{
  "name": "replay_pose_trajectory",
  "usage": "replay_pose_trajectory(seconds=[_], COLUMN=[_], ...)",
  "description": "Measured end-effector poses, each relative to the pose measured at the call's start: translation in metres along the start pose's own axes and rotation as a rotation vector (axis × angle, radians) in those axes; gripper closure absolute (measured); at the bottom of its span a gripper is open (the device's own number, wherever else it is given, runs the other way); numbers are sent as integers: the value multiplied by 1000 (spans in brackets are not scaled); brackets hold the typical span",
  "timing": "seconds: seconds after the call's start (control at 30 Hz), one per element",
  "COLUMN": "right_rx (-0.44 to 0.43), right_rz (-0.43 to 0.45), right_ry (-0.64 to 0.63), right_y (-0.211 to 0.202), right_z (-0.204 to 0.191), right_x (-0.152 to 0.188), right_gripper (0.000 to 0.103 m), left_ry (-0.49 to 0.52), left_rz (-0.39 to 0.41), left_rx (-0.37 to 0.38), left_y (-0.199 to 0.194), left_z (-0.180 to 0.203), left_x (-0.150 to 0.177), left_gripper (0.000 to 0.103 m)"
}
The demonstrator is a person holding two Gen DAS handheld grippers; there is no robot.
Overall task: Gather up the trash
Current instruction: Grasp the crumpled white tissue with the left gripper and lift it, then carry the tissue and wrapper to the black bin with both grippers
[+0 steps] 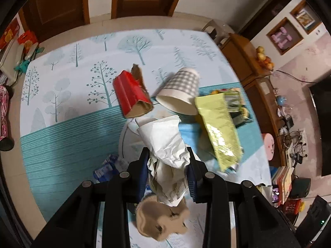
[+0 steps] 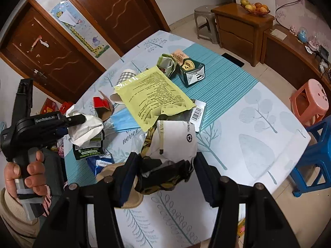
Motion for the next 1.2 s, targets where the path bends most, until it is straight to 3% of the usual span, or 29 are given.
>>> replay_pose_trajectory(seconds=[0.23,0.53,0.83,1.2], right_rx=[-20,-69,-124,-150], right_rz=[23,46,60,20], right_ry=[-40,-110,-155,-134], right_y=[-31,-71,-105,-138], right_z=[-5,-4,26,105], right_x=[17,47,84,150], right_gripper=[47,47,47,47], left_ry=[75,183,217,206], left_rz=[38,28,31,-1], left_rx=[68,134,108,70], left_y=[-55,-107,-121,-109], left_z=[20,54,93,138], left_x=[44,124,208,315], left_gripper=[72,72,72,72])
Point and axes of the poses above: each gripper's, at about its wrist camera, not at the fingertips, and y roughly the way its jaws point, z to its right, x to its underside, the point moved 2 cm from there along y, roughly the way its jaws point, and after that the axes turned 11 degrees about -y, right-handed, at the moved point
